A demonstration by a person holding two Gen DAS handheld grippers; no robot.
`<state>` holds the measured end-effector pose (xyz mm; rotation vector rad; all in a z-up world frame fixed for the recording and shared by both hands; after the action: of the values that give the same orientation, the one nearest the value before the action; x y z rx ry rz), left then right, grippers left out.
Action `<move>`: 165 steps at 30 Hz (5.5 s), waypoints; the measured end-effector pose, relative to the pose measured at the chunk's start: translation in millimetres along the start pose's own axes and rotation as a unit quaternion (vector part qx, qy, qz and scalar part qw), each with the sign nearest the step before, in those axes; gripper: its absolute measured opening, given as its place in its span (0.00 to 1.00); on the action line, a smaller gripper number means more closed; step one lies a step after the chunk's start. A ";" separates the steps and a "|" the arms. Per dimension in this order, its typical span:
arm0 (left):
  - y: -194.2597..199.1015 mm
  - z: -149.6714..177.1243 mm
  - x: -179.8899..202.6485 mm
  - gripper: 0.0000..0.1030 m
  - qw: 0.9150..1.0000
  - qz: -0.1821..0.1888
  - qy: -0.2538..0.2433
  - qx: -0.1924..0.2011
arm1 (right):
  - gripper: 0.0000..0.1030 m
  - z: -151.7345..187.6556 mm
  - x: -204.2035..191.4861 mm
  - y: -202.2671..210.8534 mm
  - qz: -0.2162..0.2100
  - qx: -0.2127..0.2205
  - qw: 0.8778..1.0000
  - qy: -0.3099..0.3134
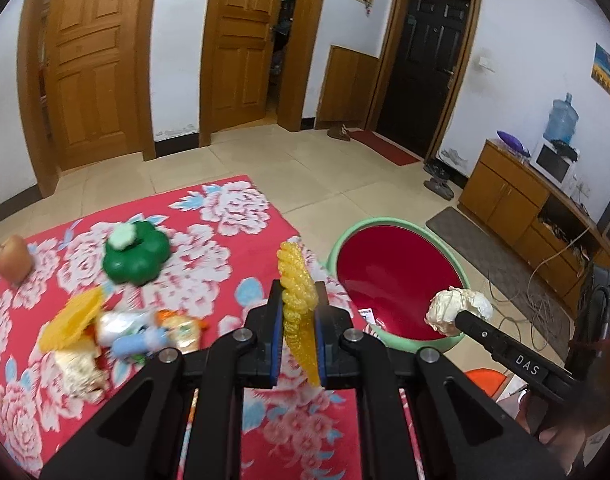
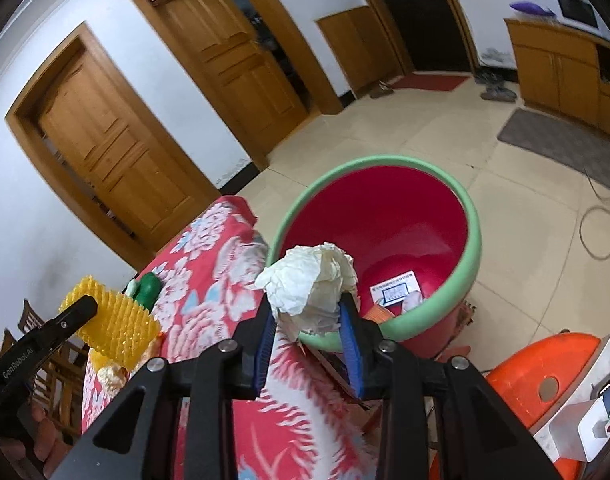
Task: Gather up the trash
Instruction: 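Carry both items over the red bucket and open both tools to drop them, then move both tools back toward the items on the table, then grasp the square yellow foam sheet with the left tool, then grasp the orange-wrapped snack bag with the right tool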
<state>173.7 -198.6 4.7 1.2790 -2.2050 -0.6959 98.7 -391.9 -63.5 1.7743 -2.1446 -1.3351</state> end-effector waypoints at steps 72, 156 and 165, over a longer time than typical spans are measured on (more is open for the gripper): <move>12.8 28.9 -74.3 0.62 0.991 -0.113 0.050 -0.042 | 0.89 25.9 -29.0 39.4 -0.025 0.000 1.000 0.016; 86.7 131.9 -238.2 0.66 0.967 -0.136 0.209 -0.050 | 0.89 106.6 -208.4 -20.9 -0.098 -0.131 0.967 0.193; 57.7 142.5 -238.5 0.68 0.965 -0.153 0.197 -0.087 | 0.89 106.7 -208.0 -41.0 -0.087 -0.146 0.966 0.195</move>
<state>150.5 62.9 -102.8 1.5301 -1.6141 -0.6628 143.8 -158.9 -60.6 1.9377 -1.5373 -1.1380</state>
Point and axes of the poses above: each gripper's, at about its wrist camera, not at the fingertips, and y roughly against the way its jaws point, x to its right, z to its underside, the point moved 7 cm from there along -y, roughly the way its jaws point
